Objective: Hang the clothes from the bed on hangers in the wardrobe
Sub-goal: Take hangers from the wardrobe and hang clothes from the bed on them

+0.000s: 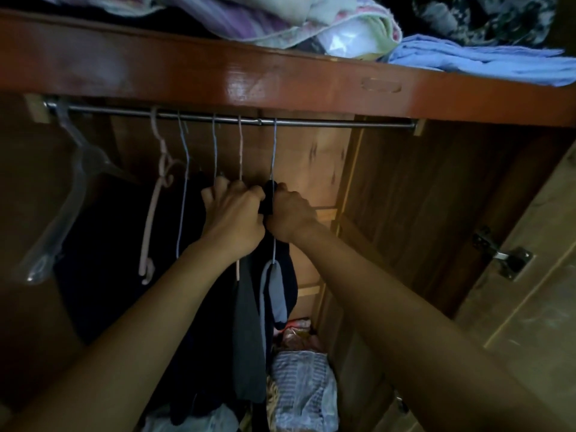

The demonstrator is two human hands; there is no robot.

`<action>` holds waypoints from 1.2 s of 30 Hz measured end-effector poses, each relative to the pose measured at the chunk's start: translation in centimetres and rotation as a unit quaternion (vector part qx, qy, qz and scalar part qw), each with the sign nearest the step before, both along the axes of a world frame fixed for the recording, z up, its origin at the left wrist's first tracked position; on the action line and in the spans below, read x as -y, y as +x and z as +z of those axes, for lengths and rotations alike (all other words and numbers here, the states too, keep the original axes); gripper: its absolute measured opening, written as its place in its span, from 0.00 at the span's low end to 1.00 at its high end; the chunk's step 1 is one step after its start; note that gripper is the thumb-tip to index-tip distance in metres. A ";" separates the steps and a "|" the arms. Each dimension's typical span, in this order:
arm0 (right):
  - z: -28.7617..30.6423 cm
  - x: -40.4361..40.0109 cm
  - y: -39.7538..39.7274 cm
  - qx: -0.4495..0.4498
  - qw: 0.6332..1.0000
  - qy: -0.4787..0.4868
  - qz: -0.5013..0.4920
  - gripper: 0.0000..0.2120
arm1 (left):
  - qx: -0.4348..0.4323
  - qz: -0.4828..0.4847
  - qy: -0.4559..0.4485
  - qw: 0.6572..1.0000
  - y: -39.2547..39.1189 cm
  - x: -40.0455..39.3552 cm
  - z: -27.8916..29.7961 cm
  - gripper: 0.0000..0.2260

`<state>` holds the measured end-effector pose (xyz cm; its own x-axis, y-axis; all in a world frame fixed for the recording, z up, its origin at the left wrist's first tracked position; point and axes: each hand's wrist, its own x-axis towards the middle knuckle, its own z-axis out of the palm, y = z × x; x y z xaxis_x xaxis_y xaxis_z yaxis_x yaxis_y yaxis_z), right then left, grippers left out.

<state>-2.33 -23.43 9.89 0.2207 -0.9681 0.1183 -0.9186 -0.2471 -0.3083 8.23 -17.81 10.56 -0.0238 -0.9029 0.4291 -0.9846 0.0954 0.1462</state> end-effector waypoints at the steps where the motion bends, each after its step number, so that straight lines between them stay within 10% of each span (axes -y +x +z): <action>1: -0.1 0.4 0.3 0.004 1.000 -0.001 -0.006 0.24 | -0.004 -0.003 0.001 1.000 0.0 0.1 0.1 0.14; 7: -0.9 1.9 0.1 0.189 0.980 0.044 -0.047 0.03 | -0.044 -0.021 -0.003 0.999 0.2 0.3 0.0 0.14; 12: -1.3 2.6 -0.4 0.333 0.936 0.011 -0.111 0.08 | -0.095 -0.038 0.005 0.995 -0.1 0.0 -0.6 0.15; 36: 1.3 -0.5 -12.0 0.380 0.918 -0.055 -0.103 0.10 | -0.156 -0.107 0.039 0.981 -3.6 -0.7 -0.3 0.24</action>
<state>-14.34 -22.89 11.23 -0.1524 -0.9532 0.2612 -0.4794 -0.1598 -0.8629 4.63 -17.13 10.27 -0.0945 -0.9220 0.3754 -0.8495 0.2713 0.4526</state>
